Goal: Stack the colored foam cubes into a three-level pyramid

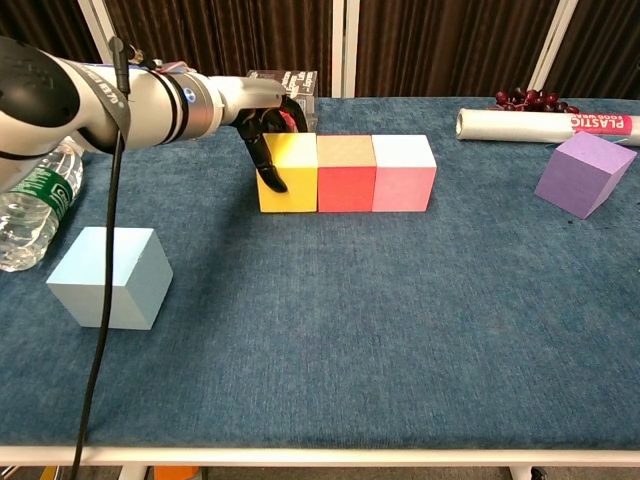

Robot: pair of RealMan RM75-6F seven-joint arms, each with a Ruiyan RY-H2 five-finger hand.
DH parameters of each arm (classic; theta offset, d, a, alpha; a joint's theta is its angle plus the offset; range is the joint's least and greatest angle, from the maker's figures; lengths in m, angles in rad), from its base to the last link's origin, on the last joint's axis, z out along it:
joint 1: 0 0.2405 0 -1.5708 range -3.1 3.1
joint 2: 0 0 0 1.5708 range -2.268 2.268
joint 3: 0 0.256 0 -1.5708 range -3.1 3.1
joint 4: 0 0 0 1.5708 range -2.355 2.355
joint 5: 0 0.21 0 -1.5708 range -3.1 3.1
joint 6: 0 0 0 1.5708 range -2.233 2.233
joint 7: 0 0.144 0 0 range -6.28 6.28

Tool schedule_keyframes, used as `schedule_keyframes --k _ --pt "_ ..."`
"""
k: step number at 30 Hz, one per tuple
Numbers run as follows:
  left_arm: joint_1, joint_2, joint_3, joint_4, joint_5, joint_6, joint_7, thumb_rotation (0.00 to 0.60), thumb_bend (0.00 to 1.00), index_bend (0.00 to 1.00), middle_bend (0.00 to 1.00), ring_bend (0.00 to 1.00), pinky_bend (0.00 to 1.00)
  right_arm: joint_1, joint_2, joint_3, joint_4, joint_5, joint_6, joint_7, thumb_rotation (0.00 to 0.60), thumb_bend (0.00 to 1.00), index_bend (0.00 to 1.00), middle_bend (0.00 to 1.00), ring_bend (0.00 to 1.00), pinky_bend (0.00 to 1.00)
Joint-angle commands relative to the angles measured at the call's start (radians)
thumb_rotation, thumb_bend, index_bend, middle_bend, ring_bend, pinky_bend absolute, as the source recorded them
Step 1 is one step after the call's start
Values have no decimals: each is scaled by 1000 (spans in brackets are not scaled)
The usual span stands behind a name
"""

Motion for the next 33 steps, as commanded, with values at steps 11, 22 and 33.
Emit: schedule_keyframes --k 11,22,33 --pt "-18 0 8 11 -6 -17 -5 600 129 200 424 371 198 1 -3 1 4 2 -3 0 600 130 0 92 0 0" --pt "-29 1 19 11 -18 -15 2 600 128 176 349 342 197 -2 -5 0 10 3 -1 6 600 130 0 92 0 0" --pt "-30 11 29 -17 -18 -7 1 600 126 151 238 266 158 -5 -6 -3 6 0 2 5 600 136 0 92 0 0"
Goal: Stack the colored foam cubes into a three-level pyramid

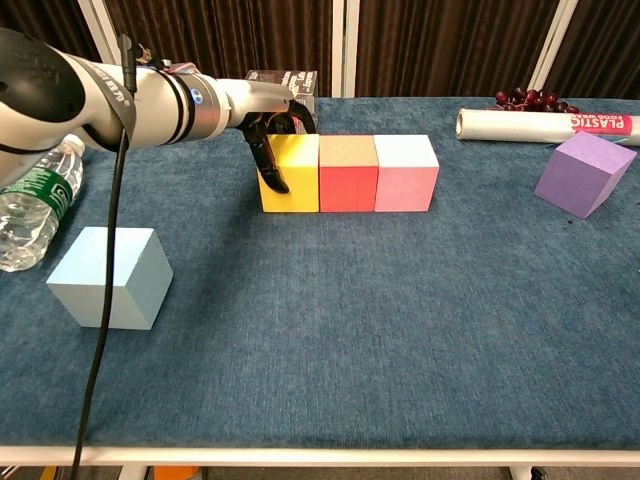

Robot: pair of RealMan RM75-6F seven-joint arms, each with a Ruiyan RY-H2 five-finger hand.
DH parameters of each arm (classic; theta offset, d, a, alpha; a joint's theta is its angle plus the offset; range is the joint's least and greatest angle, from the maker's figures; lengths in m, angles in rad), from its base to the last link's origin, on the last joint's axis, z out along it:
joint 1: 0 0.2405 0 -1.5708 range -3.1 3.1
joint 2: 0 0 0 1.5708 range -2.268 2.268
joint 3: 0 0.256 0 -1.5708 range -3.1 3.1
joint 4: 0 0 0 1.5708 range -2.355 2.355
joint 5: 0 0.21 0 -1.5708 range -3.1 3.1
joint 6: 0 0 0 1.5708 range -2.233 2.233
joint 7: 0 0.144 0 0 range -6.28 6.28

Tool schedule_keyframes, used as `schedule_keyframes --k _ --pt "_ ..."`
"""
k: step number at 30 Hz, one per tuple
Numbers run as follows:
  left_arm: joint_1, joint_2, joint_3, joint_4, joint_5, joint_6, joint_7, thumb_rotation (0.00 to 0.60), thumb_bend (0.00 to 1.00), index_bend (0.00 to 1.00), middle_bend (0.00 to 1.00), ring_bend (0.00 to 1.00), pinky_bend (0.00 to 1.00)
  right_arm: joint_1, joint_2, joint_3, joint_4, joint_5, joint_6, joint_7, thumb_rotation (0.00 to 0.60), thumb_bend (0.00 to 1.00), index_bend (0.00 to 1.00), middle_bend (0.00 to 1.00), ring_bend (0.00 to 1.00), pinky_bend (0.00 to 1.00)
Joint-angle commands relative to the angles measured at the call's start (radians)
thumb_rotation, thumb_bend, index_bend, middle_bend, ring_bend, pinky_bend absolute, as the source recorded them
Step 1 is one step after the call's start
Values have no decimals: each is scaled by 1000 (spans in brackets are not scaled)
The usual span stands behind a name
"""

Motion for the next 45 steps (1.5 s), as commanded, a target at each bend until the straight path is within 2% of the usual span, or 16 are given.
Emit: schedule_keyframes --k 1,8,12,17,24,34,45 --pt "2 5 3 -12 3 6 -1 600 126 150 231 259 158 -1 1 -3 -4 -2 -1 -1 600 138 0 93 0 0" --pt "32 63 5 -114 48 45 -25 600 125 145 205 227 158 -3 13 -15 -30 -3 -25 6 600 148 0 95 0 0" --pt "82 145 9 -238 128 105 -58 600 125 145 203 220 158 -3 23 -34 -45 5 -77 37 600 158 0 132 0 0" --pt "159 254 23 -372 251 168 -117 600 125 145 203 220 158 12 2 -59 -30 18 -165 80 600 230 0 193 0 0" --pt "267 370 45 -493 409 232 -218 600 125 146 203 220 157 75 -57 -64 2 67 -281 45 600 273 0 214 0 0" --pt "345 442 72 -562 517 262 -270 600 125 146 203 220 158 158 -178 -36 61 159 -364 2 600 269 0 214 0 0" --pt "380 457 67 -560 554 250 -316 600 125 146 203 220 158 172 -281 -21 89 172 -361 20 600 269 0 213 0 0"
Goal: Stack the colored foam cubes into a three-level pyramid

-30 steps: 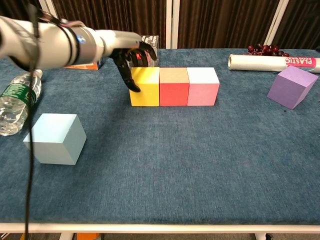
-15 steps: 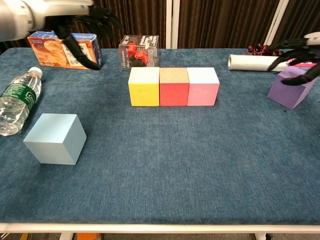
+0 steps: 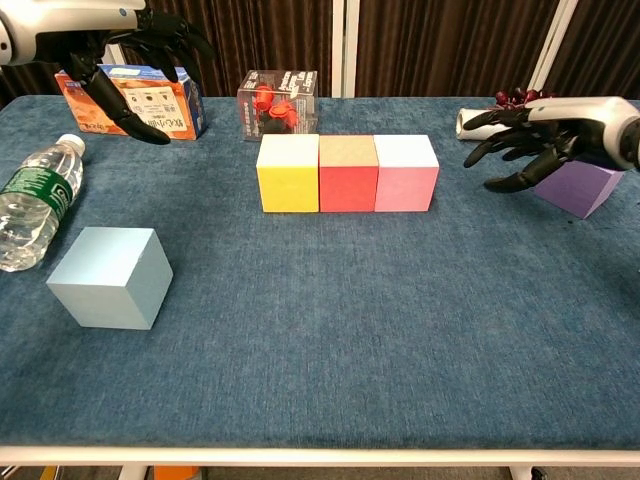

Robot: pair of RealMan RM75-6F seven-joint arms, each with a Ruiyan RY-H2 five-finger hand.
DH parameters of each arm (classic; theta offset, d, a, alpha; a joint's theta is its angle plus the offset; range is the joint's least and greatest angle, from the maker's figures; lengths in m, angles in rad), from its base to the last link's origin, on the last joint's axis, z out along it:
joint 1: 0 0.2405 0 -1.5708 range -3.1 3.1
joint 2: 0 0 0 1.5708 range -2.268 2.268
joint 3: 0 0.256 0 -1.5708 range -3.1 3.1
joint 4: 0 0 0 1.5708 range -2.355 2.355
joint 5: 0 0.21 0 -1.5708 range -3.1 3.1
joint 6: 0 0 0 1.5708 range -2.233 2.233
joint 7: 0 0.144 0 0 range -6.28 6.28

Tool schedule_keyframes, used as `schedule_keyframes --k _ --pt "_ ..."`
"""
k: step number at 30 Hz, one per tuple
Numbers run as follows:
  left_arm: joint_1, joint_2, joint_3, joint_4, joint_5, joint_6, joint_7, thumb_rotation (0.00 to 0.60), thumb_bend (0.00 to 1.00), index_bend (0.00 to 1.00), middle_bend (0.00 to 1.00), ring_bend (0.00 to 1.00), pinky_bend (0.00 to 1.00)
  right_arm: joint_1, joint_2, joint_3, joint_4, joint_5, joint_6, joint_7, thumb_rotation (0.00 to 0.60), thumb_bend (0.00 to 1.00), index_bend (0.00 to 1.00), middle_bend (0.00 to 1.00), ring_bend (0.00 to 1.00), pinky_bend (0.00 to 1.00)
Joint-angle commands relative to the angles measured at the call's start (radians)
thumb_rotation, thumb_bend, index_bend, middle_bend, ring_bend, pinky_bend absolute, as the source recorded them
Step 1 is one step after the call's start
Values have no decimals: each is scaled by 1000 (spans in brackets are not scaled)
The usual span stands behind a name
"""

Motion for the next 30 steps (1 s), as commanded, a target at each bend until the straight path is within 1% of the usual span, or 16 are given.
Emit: schedule_keyframes --k 1,9,23,30 --pt "7 2 -2 2 10 -6 -11 600 125 145 203 220 158 -1 -24 3 10 -2 6 9 600 270 0 213 0 0" --pt "21 4 -7 10 30 -18 -31 600 125 146 203 220 157 -11 -71 9 26 -26 13 50 600 269 0 206 0 0" --pt "30 1 -18 23 39 -41 -44 600 125 146 203 220 157 -10 -96 8 18 -67 8 74 600 272 0 205 0 0" --pt "36 5 -20 25 44 -49 -52 600 125 146 203 194 158 -6 -99 6 9 -73 7 66 600 272 0 205 0 0"
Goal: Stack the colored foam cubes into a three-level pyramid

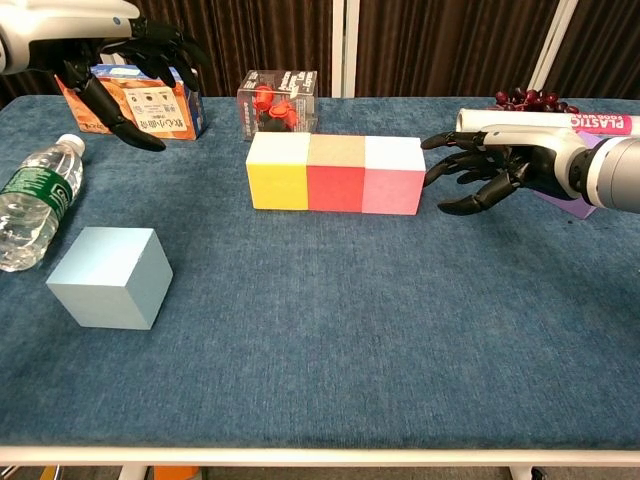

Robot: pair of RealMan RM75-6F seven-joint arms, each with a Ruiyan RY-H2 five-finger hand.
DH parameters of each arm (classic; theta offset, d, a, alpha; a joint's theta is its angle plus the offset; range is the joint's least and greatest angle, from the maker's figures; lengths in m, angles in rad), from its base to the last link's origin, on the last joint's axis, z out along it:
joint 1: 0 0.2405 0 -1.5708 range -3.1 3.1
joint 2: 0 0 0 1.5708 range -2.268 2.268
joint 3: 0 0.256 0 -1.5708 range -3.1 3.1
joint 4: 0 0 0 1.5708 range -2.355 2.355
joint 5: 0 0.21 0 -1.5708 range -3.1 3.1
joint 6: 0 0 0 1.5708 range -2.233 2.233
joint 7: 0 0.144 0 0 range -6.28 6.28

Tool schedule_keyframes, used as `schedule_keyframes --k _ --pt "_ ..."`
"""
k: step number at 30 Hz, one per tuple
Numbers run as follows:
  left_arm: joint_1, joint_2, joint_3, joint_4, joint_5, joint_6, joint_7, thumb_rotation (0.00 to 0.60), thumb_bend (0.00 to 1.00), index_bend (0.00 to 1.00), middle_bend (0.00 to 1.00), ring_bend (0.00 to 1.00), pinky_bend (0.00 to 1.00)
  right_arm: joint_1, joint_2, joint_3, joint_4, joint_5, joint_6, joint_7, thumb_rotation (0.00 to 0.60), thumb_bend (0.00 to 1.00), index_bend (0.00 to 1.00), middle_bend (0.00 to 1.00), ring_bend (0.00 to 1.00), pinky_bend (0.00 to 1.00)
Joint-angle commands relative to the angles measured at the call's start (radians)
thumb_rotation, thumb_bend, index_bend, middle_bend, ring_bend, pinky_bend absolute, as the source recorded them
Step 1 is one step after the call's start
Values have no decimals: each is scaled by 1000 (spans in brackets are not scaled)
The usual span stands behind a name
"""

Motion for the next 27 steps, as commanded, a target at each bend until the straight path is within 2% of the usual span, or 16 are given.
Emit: schedule_keyframes --k 1,7,13,17,20,27 --pt "2 2 0 0 3 -1 -1 600 125 145 203 194 157 -1 2 -3 -3 -3 3 -6 600 272 0 205 0 0" --pt "24 14 -2 1 23 25 -12 600 125 146 203 194 158 -29 76 -25 -59 -36 56 -67 600 273 0 193 0 0" --pt "82 43 11 1 108 93 -61 600 125 147 203 193 154 -88 230 -28 -189 -80 213 -211 600 277 0 190 0 0" --pt "125 101 52 -24 209 104 -109 600 122 153 203 193 153 -131 327 -26 -272 -87 310 -301 600 278 0 186 0 0" --pt "153 140 92 -55 281 110 -121 600 113 158 203 193 149 -148 381 -14 -304 -67 335 -314 600 278 0 180 0 0" --pt "224 181 175 -114 371 135 -108 600 91 162 194 181 148 -163 419 6 -297 -30 344 -273 600 278 0 170 0 0"
